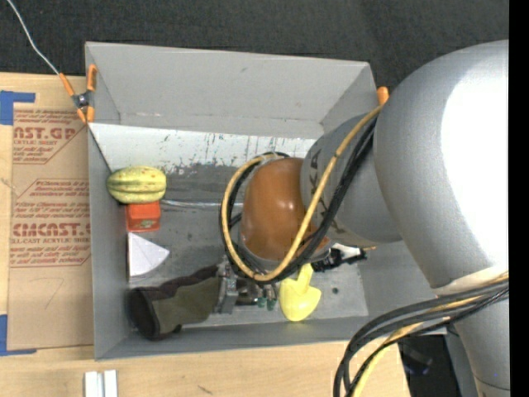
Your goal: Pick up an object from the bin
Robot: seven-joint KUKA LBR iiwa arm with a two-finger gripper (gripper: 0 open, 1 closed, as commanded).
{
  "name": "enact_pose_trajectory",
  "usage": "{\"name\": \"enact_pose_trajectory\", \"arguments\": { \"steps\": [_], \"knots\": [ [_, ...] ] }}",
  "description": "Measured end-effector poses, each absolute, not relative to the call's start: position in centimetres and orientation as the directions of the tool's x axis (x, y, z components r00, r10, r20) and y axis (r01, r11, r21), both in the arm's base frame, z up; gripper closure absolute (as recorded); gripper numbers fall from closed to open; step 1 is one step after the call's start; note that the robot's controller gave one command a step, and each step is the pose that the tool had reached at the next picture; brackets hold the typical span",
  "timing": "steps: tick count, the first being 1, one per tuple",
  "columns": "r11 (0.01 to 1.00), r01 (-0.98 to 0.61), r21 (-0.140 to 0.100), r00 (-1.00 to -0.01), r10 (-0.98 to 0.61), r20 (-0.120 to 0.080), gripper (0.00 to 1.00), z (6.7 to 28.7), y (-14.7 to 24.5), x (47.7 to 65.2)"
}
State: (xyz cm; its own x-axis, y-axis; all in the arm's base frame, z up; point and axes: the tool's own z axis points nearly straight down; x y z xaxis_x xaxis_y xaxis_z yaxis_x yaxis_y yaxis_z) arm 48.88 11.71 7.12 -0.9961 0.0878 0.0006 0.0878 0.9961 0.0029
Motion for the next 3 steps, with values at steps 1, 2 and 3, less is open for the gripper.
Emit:
{"name": "enact_pose_trajectory", "arguments": {
  "steps": [1,2,3],
  "knots": [
    [0.998,0.060,0.002,-0.998,0.060,0.005,1.00,15.4,11.5,50.7],
    [0.997,0.076,0.005,-0.997,0.076,-0.003,1.00,17.6,11.0,50.7],
    [0.997,0.071,0.003,-0.997,0.071,0.006,1.00,25.1,13.6,50.2]
  ]
}}
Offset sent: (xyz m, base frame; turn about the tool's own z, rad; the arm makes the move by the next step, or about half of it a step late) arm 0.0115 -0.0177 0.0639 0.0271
